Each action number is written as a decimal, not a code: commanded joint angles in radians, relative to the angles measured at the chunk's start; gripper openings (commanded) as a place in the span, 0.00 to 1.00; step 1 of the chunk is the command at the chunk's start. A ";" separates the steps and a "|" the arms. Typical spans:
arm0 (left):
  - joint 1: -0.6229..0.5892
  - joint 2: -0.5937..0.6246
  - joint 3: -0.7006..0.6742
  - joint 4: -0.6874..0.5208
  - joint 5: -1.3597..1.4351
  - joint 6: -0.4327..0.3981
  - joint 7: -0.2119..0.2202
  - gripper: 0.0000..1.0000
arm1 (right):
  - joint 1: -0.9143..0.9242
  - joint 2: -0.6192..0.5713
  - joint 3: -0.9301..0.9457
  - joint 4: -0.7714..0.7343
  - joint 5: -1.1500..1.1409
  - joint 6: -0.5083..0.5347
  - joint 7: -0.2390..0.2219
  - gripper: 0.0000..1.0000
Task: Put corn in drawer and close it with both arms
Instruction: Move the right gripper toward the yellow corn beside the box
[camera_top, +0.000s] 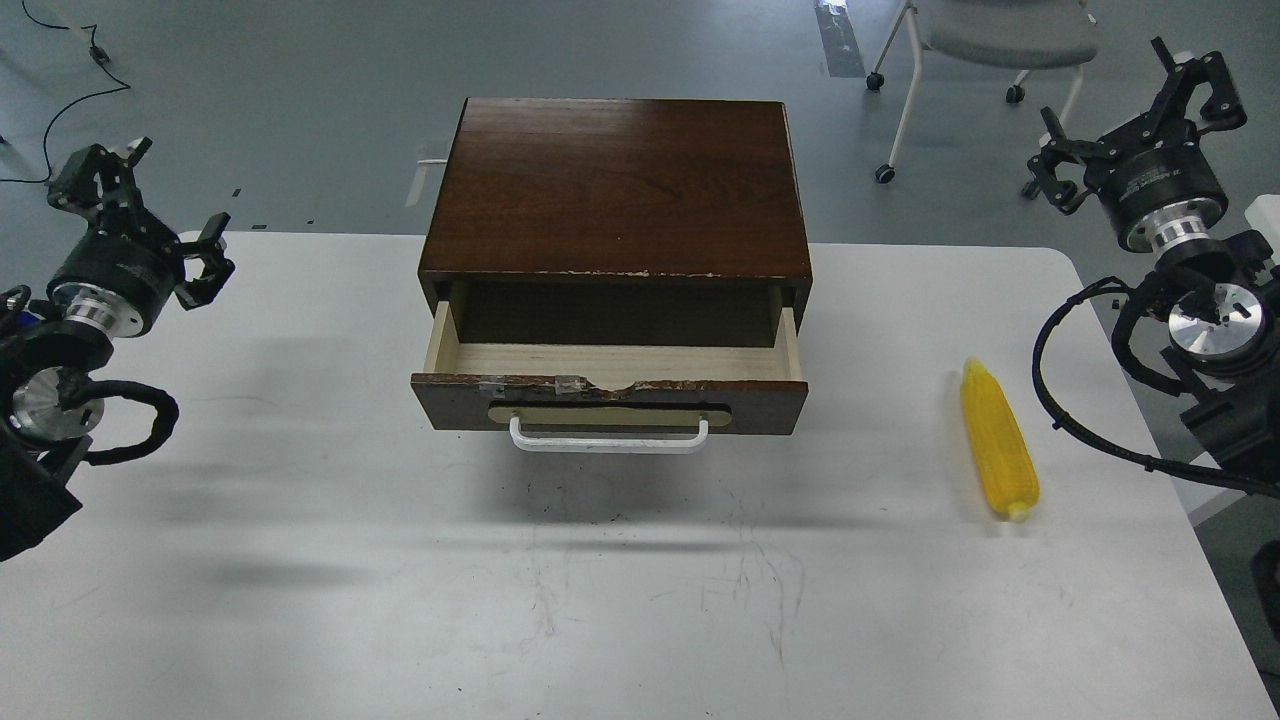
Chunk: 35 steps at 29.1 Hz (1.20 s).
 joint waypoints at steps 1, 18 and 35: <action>0.002 0.000 -0.001 0.001 0.000 0.000 -0.025 0.98 | -0.009 0.010 -0.002 0.000 0.000 0.000 -0.002 1.00; 0.002 -0.024 -0.108 0.059 -0.004 0.000 -0.022 0.98 | 0.365 -0.240 -0.625 0.108 -0.360 -0.109 0.000 1.00; 0.011 -0.028 -0.155 0.058 -0.075 0.000 -0.017 0.98 | 0.499 -0.322 -1.108 0.373 -1.152 -0.114 -0.035 1.00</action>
